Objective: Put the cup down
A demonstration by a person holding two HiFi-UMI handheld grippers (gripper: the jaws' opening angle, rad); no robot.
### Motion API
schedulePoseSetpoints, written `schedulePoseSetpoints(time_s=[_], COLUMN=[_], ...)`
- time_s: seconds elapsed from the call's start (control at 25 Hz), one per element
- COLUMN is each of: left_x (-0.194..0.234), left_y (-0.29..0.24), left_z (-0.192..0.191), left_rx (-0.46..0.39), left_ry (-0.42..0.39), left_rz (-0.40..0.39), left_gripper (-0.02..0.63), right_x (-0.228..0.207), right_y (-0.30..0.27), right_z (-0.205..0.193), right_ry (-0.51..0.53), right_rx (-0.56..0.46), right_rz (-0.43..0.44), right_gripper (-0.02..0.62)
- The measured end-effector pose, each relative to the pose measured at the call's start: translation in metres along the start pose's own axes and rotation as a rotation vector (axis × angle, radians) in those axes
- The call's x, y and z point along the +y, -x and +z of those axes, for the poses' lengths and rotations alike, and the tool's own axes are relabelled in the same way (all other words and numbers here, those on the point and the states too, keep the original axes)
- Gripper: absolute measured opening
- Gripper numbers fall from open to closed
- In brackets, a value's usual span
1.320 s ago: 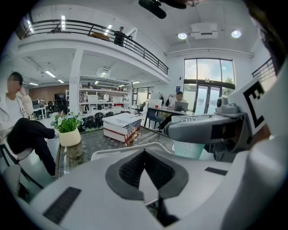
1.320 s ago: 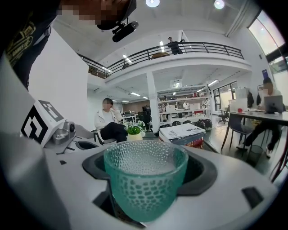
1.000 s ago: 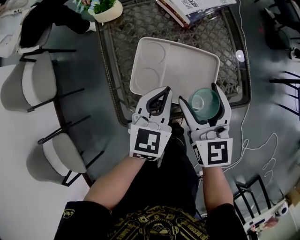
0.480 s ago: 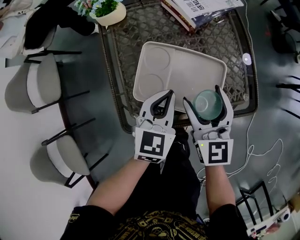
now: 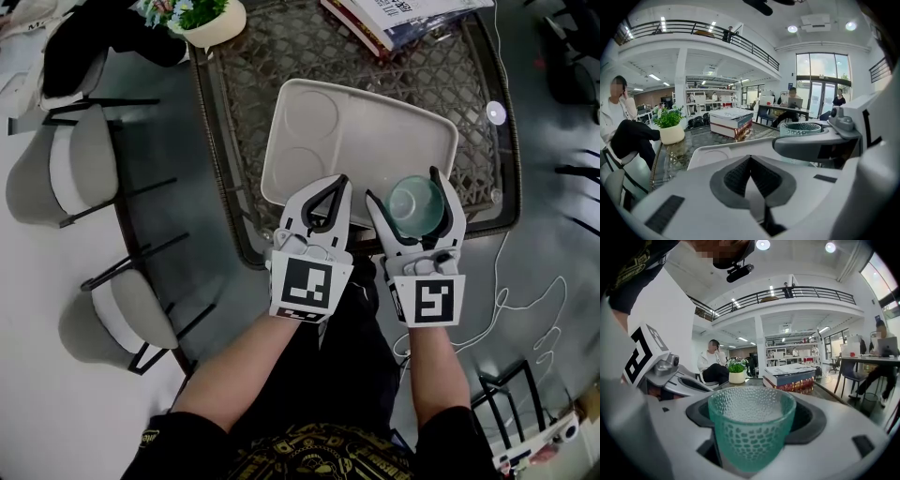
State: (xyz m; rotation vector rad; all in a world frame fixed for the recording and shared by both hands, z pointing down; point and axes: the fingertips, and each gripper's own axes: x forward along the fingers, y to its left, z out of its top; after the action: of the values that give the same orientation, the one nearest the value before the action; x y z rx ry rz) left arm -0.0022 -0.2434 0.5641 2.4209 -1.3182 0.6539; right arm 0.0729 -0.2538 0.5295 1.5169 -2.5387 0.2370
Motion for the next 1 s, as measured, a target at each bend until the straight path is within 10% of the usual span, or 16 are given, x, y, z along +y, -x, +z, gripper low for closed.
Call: schedulePoseSetpoints(time_s=[1.0], left_x=[-0.004], left_y=[-0.016], left_z=[-0.009], left_rx=[0.028], left_ry=[0.018], left_rz=[-0.003], left_gripper=[-0.012], right_x=[-0.01], right_y=[-0.008], right_z=[-0.023], right_ry=[0.005], right_rx=[0.019], right_rz=[-0.006], right_gripper=[0.399])
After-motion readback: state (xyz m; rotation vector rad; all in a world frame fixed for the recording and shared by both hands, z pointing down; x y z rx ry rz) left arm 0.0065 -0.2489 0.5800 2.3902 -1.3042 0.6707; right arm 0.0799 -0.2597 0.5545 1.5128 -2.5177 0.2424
